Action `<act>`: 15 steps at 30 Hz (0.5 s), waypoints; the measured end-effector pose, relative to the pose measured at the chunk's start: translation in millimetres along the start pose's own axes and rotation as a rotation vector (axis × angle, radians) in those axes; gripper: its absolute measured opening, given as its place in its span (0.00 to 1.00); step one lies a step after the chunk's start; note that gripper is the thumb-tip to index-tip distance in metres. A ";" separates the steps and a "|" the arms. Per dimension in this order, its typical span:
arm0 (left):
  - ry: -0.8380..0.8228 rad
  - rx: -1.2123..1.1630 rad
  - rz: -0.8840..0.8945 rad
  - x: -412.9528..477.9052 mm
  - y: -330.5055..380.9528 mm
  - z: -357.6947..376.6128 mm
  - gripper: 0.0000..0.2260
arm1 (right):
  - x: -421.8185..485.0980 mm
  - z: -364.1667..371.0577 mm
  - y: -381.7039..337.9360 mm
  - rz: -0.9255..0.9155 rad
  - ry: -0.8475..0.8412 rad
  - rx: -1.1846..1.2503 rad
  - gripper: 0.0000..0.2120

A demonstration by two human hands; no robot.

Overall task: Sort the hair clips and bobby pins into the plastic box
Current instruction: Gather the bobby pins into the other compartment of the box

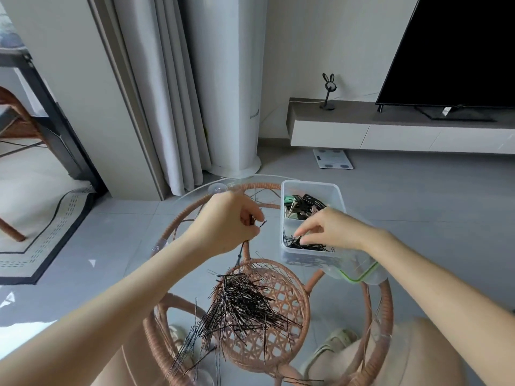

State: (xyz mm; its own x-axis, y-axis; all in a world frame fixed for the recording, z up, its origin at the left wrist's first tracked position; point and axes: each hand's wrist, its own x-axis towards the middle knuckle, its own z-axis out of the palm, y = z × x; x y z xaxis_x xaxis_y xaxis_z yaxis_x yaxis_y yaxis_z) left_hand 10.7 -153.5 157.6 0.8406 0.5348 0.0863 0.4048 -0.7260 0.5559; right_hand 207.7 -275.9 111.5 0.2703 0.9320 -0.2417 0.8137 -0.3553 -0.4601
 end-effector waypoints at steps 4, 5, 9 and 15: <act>0.023 -0.021 0.136 28.9 27.3 10.4 0.10 | -14.0 -8.3 17.4 0.035 0.256 -0.069 0.09; 0.033 -0.029 0.181 36.8 33.7 15.3 0.10 | -20.9 -10.1 22.9 0.043 0.331 -0.059 0.09; 0.015 -0.025 0.420 67.7 51.0 46.0 0.09 | -56.4 -15.0 39.8 0.094 0.562 0.004 0.08; -0.279 0.164 0.614 85.1 38.5 97.1 0.06 | -92.6 -8.8 53.1 0.126 0.588 -0.063 0.06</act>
State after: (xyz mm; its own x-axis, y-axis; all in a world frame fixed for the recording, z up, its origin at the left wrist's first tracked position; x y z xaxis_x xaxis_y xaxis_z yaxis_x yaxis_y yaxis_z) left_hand 132.8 -177.9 106.1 0.9871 -0.1096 0.1172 -0.1435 -0.9293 0.3403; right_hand 230.4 -380.3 117.0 0.5913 0.7731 0.2295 0.7808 -0.4776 -0.4028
